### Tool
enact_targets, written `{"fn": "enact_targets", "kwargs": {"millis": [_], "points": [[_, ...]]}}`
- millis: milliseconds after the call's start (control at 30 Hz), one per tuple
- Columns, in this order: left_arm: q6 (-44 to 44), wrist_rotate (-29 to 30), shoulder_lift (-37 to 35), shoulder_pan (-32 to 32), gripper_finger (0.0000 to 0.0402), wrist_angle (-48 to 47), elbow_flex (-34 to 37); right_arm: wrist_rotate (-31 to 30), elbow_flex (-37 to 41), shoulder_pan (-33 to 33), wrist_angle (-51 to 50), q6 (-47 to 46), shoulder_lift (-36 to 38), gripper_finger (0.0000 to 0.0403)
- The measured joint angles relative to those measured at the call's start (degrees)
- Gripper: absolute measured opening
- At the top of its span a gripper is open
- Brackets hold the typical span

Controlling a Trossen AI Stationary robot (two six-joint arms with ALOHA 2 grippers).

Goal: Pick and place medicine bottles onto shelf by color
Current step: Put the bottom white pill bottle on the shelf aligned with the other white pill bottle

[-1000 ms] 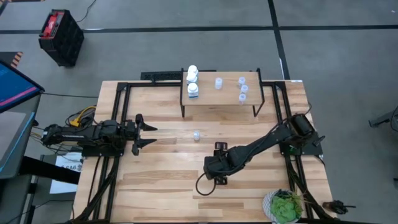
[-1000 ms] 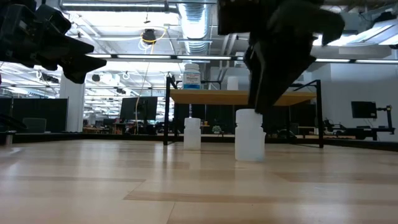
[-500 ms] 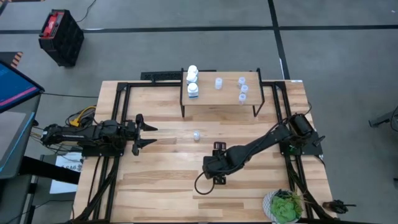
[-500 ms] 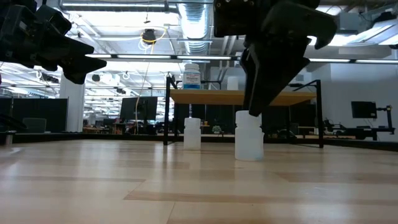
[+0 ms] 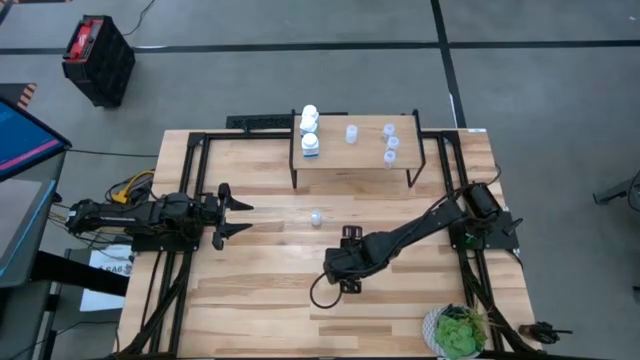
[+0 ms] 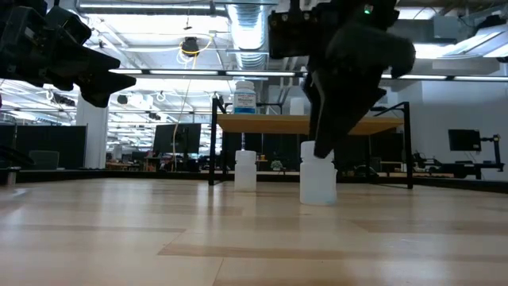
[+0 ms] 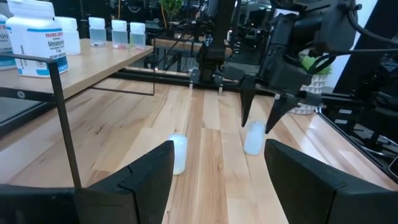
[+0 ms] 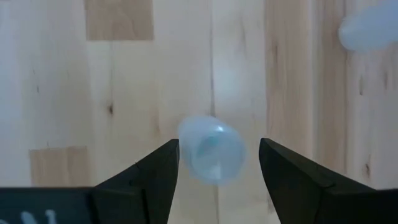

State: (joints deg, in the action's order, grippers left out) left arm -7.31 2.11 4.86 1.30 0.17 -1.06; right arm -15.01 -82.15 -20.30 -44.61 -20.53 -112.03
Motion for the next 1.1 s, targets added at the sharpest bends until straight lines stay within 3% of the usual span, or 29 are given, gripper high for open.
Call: {"fn": "enact_targets", "kwargs": {"millis": [900,1100], "points": [[0.0,0.0,0.0,0.0,0.0238,0.0,0.0,0.4,-0.1,1.1,-0.7,-0.1,-0.8,0.0243],[0.0,0.0,0.0,0.0,0.0238,0.0,0.0,0.9,-0.1,2.2,-0.7,-3.7,-0.8,0.0206]]}}
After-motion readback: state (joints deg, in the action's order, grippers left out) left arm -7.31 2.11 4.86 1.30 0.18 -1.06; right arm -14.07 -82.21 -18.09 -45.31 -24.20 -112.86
